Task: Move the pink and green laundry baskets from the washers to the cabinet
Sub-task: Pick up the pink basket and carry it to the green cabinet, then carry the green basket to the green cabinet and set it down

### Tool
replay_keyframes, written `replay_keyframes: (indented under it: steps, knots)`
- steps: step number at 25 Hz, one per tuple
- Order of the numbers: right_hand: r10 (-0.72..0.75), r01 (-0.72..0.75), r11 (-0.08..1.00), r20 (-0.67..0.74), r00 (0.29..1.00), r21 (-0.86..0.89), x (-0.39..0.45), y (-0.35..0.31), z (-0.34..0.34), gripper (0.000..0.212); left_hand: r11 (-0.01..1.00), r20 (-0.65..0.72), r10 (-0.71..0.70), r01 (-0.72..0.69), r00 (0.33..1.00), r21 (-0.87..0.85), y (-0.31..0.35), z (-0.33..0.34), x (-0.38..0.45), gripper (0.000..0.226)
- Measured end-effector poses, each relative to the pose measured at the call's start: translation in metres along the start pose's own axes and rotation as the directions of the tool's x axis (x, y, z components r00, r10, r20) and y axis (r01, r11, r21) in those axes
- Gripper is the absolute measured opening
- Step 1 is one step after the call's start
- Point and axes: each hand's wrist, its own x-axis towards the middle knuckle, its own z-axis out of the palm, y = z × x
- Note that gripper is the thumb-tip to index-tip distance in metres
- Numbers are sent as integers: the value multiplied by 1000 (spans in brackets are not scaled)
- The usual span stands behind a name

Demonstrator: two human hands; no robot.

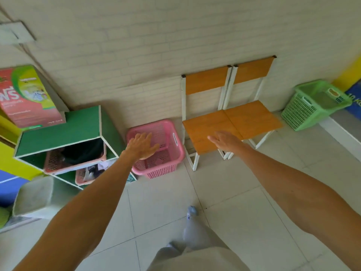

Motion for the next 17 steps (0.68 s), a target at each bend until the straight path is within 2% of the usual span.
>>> replay_keyframes:
  steps: [3,6,8,11,17]
  knots:
    - [99,-97,992,-17,995,74,-43,65,-12,87,992,18,125,-125,992,-3,60,-3,3,83]
    - [197,-187,972,-60,979,141,-81,133,-24,74,974,37,221,-222,975,46,132,-8,18,87]
    - [233,-220,964,-80,969,150,-97,175,-29,72,958,50,268,-271,962,92,176,-7,32,78]
    - [330,-311,933,-86,940,180,-121,256,-36,75,943,76,313,-319,947,98,264,-2,60,77]
    - [482,-470,873,-89,871,134,-157,448,-49,76,909,54,409,-412,911,60,478,13,125,73]
